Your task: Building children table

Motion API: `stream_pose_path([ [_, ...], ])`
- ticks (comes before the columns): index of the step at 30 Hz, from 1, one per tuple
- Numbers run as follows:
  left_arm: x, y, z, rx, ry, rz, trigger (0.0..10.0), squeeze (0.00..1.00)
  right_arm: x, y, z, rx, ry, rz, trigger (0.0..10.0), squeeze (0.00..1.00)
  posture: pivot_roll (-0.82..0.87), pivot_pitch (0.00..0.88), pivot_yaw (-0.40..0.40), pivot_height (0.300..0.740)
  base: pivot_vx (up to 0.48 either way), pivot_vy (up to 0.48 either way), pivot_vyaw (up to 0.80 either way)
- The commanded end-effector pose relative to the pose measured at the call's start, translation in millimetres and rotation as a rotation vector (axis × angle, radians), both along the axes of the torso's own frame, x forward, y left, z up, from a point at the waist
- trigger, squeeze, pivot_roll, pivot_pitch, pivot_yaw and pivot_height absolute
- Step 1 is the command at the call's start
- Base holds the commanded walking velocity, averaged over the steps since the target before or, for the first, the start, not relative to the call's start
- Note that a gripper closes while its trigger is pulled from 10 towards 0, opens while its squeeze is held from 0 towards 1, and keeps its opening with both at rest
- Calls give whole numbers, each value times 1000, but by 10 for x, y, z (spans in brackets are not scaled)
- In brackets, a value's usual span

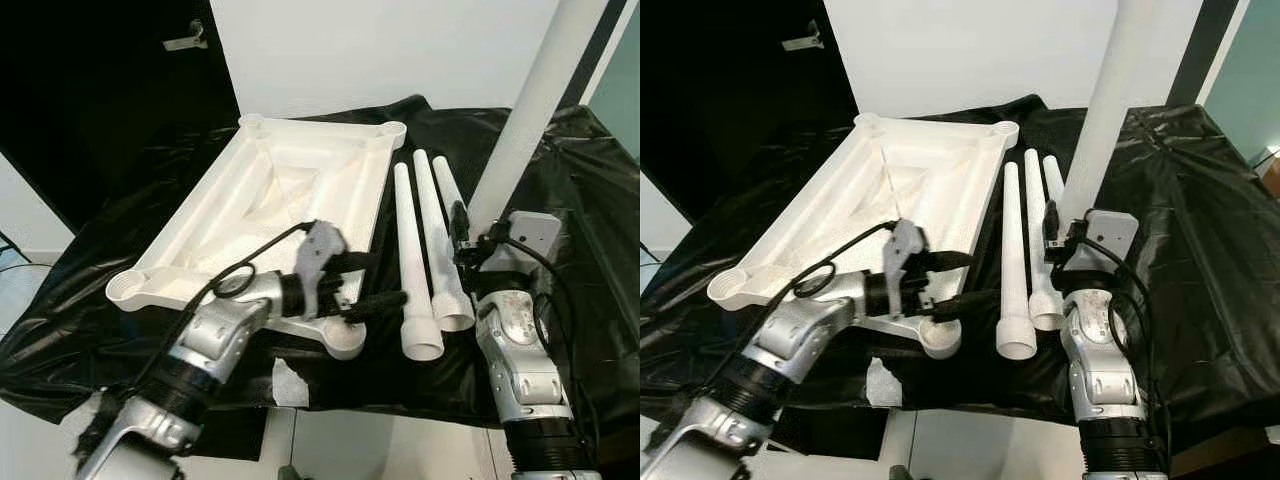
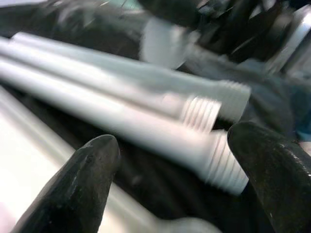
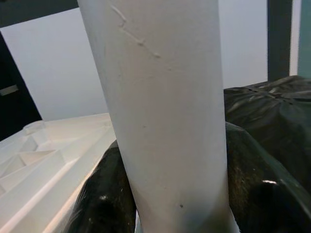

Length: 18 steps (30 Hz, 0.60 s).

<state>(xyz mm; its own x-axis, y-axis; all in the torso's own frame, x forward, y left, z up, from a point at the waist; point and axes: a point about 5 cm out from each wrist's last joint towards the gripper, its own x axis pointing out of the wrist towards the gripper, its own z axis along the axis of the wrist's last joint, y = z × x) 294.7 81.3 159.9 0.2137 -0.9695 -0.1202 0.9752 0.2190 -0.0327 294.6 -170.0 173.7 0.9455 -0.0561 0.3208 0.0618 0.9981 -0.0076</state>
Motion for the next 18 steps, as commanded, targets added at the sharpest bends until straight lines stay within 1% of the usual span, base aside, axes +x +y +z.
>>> stream_pose_path([
  [1, -63, 19, -7, -17, 16, -137, 10000, 0, -3, 19, 3, 5, 1, 5, 10000, 0, -104, 23, 68, 740, 0, 0, 0],
  [2, -63, 19, -7, -17, 16, -137, 10000, 0, -3, 19, 3, 5, 1, 5, 10000, 0, -104, 23, 68, 740, 0, 0, 0],
  [4, 36, 141, -72, 33, 9, -105, 10000, 0, 3, 28, 7, 7, -1, 7, 10000, 0, -102, 24, 68, 740, 0, 0, 0],
  [5, 89, 228, -116, 73, 8, -91, 10000, 0, 5, 35, 10, 7, -2, 9, 10000, 0, -102, 24, 68, 740, 0, 0, 0],
  [6, 89, 228, -116, 73, 8, -91, 10000, 0, 5, 35, 10, 7, -2, 9, 10000, 0, -102, 24, 68, 740, 0, 0, 0],
  [7, 132, 371, -160, 129, 14, -91, 10000, 0, 7, 40, 13, 8, -3, 11, 10000, 0, -103, 22, 66, 740, 0, 0, 0],
  [8, 132, 371, -160, 129, 14, -91, 10000, 0, 7, 40, 13, 8, -3, 11, 10000, 0, -103, 22, 66, 740, 0, 0, 0],
  [10, 138, 478, -174, 160, 21, -106, 10000, 0, 7, 37, 12, 8, -3, 11, 10000, 0, -105, 20, 66, 740, 0, 0, 0],
  [12, 138, 478, -174, 160, 21, -106, 10000, 0, 7, 37, 12, 8, -3, 11, 10000, 0, -105, 20, 66, 740, 0, 0, 0],
  [14, 142, 637, -212, 238, 29, -124, 10000, 0, 0, 27, 14, 8, -5, 8, 10000, 0, -111, 20, 68, 740, 0, 0, 0],
  [15, 142, 637, -212, 238, 29, -124, 10000, 0, 0, 27, 14, 8, -5, 8, 10000, 0, -111, 20, 68, 740, 0, 0, 0],
  [16, 143, 710, -208, 263, 33, -134, 10000, 0, -4, 22, 14, 8, -5, 6, 10000, 0, -113, 21, 70, 740, 0, 0, 0],
  [18, 143, 710, -208, 263, 33, -134, 10000, 0, -4, 22, 14, 8, -5, 6, 10000, 0, -113, 21, 70, 740, 0, 0, 0],
])
